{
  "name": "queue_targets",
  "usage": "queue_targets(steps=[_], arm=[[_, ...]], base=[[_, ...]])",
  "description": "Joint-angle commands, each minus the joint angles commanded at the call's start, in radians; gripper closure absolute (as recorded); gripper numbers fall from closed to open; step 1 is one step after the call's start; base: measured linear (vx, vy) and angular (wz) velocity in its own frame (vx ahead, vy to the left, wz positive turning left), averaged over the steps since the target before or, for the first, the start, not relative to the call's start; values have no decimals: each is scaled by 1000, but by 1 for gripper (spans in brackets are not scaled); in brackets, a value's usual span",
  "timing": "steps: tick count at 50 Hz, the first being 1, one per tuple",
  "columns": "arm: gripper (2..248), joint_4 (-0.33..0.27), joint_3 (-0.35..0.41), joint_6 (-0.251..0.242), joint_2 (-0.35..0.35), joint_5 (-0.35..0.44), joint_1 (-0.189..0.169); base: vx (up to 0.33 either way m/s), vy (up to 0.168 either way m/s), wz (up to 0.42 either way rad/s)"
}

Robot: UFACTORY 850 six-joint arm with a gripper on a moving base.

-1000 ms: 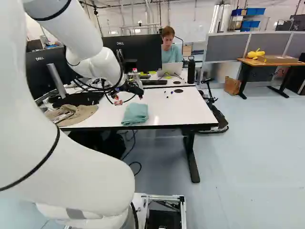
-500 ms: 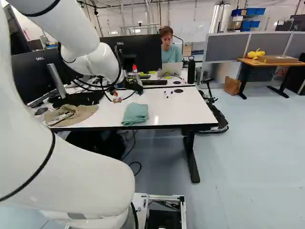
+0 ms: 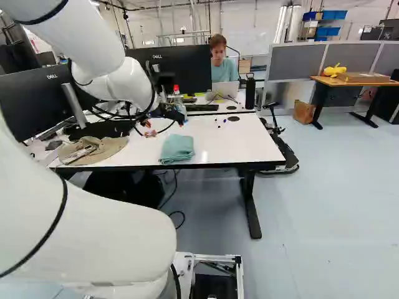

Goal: Clean the table with the green towel

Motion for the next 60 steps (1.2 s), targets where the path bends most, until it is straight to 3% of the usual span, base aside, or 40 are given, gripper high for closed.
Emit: queue_targets(steps=[31,60], arm=[[3,-2,30,0,18,29,4],[3,-9,89,0,13,150,-14]], base=[[0,0,0],[0,0,0]])
